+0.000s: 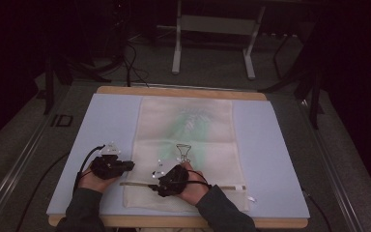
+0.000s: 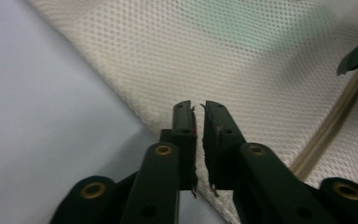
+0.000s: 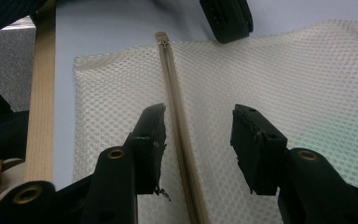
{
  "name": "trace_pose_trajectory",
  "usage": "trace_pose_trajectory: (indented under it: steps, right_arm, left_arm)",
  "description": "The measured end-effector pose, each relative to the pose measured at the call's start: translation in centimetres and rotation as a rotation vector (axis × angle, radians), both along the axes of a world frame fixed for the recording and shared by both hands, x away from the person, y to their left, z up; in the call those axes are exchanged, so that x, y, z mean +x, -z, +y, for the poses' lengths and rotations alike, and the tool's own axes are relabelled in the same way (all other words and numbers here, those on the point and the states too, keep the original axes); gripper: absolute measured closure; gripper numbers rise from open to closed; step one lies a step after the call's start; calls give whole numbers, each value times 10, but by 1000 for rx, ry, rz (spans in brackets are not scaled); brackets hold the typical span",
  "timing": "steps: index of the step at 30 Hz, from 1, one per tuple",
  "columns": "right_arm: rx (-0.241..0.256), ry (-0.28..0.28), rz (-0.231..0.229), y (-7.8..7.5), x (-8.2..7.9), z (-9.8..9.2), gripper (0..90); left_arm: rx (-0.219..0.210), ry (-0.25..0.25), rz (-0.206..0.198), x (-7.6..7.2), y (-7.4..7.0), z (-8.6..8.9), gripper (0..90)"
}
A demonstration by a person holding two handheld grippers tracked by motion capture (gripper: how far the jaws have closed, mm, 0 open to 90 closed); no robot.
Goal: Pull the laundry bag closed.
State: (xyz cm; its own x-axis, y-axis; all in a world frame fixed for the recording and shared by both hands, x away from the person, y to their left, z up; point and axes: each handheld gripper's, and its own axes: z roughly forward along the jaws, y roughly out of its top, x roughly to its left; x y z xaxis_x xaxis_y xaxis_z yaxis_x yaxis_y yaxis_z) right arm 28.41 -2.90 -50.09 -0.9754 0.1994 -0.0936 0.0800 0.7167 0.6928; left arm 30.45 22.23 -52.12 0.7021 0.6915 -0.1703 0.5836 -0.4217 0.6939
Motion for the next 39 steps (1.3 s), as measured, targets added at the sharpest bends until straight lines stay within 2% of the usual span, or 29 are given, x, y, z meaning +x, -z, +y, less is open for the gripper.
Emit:
trace_pose_trajectory:
  steps: [3,7,12,14,15,16,17,21,25,37,39]
  right_arm:
    - [-1,-9,-2,0,0,4,556]
    - [-5,-22,-2,0,-2,8,575]
    - [-7,-30,-1,1,-2,12,585]
    - [-3,-34,4,2,-2,17,599]
    - [-3,-41,5,3,-2,18,635]
    - [-3,-41,5,3,-2,18,635]
    - [-9,-61,11,4,-3,22,672]
    - [-6,-74,19,5,-4,31,686]
    - [6,-76,27,6,-2,38,706]
    - [4,-98,39,11,2,58,722]
    - [8,-95,50,13,4,62,753]
  left_arm:
    - [31,-7,26,2,3,-1,893]
    - [26,18,37,2,5,-2,894]
    - [31,26,55,4,7,-4,894]
    - [27,26,64,5,7,-4,894]
    - [23,26,68,5,8,-4,894]
    - [23,26,68,5,8,-4,894]
    - [20,24,69,5,8,-4,894]
    - [13,21,79,6,8,-4,894]
    - [13,22,82,7,8,-6,894]
    - [-1,24,75,7,7,-5,894]
    - [-6,28,76,7,7,-5,893]
